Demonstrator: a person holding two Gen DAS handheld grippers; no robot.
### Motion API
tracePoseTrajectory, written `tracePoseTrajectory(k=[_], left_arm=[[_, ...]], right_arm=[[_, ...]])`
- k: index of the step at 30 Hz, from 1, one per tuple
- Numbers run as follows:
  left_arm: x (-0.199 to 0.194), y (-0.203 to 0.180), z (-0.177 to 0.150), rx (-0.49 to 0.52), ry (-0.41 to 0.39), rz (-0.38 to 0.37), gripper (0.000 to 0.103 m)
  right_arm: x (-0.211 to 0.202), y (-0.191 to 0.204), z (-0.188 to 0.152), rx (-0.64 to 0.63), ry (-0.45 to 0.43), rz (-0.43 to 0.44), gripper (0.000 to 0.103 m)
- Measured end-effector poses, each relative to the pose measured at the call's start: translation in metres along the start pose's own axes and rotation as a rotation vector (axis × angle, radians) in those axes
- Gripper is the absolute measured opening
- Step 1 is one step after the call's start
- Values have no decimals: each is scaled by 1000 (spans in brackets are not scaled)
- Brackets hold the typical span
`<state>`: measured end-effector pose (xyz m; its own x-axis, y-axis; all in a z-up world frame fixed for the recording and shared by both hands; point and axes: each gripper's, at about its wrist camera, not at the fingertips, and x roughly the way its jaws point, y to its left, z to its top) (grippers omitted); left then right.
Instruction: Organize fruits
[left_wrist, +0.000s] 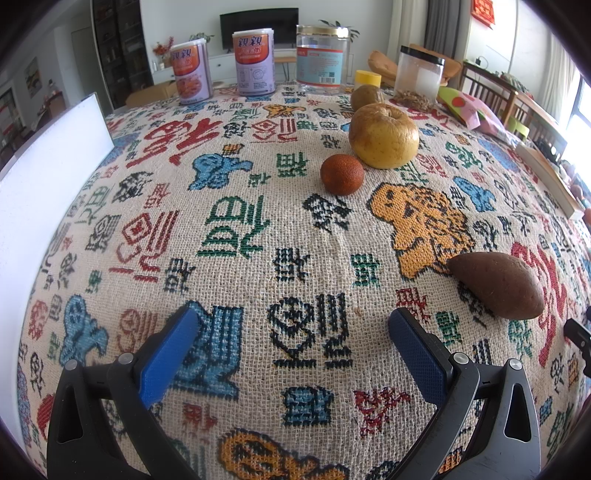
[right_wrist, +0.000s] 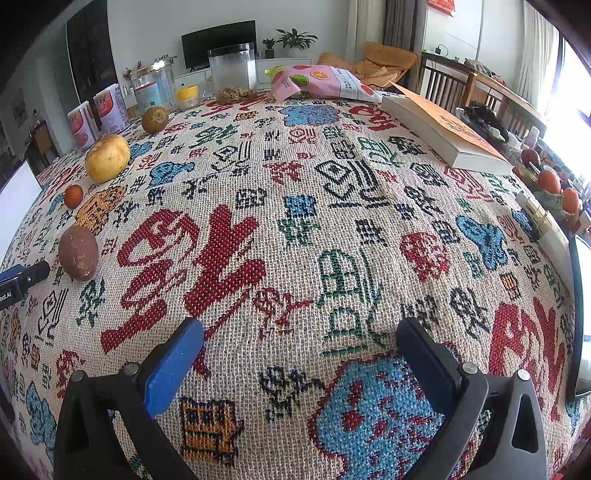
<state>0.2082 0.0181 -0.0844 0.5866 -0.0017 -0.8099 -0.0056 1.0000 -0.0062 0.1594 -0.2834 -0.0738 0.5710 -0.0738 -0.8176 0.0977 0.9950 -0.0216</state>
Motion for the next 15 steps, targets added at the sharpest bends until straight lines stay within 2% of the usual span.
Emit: tracePoseTrajectory(k=[8, 12, 15], left_arm=[[0, 0, -1, -2, 3, -1, 103], [-8, -2, -12, 16, 7, -1, 103], [-10, -2, -11, 38, 35, -19, 103]], right_arm=[[0, 0, 0, 0, 0, 0, 103], [0, 0, 0, 0, 0, 0, 103], [0, -1, 0, 0, 0, 0, 103]])
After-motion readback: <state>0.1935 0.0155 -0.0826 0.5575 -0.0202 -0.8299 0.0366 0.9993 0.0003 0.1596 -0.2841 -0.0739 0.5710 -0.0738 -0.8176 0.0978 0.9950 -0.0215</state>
